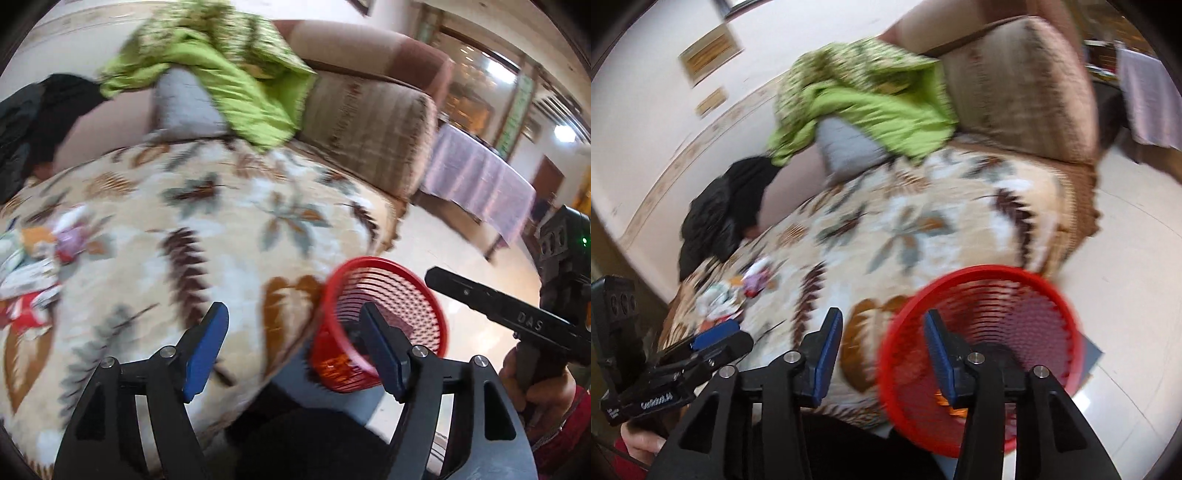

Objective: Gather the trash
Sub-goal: 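Carry the bag and wrapper over the red basket and open both tools, then grasp the white ointment tube with the right tool while the left approaches the red pack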

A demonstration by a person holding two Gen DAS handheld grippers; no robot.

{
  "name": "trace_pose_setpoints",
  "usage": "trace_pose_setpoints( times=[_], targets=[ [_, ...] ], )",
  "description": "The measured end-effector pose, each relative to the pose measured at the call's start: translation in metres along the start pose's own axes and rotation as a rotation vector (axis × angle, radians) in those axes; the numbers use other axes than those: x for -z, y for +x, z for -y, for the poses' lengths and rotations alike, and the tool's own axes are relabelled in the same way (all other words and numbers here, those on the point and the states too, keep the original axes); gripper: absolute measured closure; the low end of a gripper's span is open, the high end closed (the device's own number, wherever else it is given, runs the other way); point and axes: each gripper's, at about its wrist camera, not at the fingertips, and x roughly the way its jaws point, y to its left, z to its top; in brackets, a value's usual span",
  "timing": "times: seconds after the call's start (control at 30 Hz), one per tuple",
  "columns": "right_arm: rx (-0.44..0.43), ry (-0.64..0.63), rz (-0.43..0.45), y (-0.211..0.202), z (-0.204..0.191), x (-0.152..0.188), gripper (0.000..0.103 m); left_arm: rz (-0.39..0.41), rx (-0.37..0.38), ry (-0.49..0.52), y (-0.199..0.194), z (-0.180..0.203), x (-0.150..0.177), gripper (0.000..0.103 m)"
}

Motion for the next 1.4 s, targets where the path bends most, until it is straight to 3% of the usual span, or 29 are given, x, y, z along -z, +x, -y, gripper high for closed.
trace_pose_setpoints(
  times=[0.4,0.7,0.83,0.93,1.13,1.23,1.3,1.4],
  targets=[
    [-0.223,-0.184,-0.194,0.087,-0.121,0.015,0.05,0.09,-0.23,-0.289,-0.066,-0.145,0.032,0.03],
    [-0.357,-0.183,-0.314,0.166,-0.197,0.012,0.05,0.172,-0.477,-0.541,-0.101,-0.253,0.064,0.03],
    [-0.369,-0.132,-0.349,0.212,-0.225,0.006,0.05,0.189,-0.534,-0.625,-0.103,-0.286,0.077,0.03],
    [-0.349,-0.091,-0.357,0.246,-0.242,-0.001,0.05,0.2,-0.53,-0.676,-0.105,-0.299,0.082,0.03],
    [-0.344,-0.035,-0.372,0.299,-0.267,-0.002,0.05,0.212,-0.558,-0.7,-0.103,-0.316,0.079,0.03],
    [-0.328,-0.039,-0.4,0.32,-0.275,0.005,0.067,0.214,-0.557,-0.717,-0.099,-0.327,0.076,0.03],
    [-0.347,-0.045,-0.421,0.329,-0.277,0.01,0.093,0.218,-0.549,-0.733,-0.095,-0.336,0.072,0.03],
    [-0.37,-0.047,-0.368,0.319,-0.275,0.007,0.094,0.235,-0.54,-0.746,-0.089,-0.35,0.062,0.03]
  ],
)
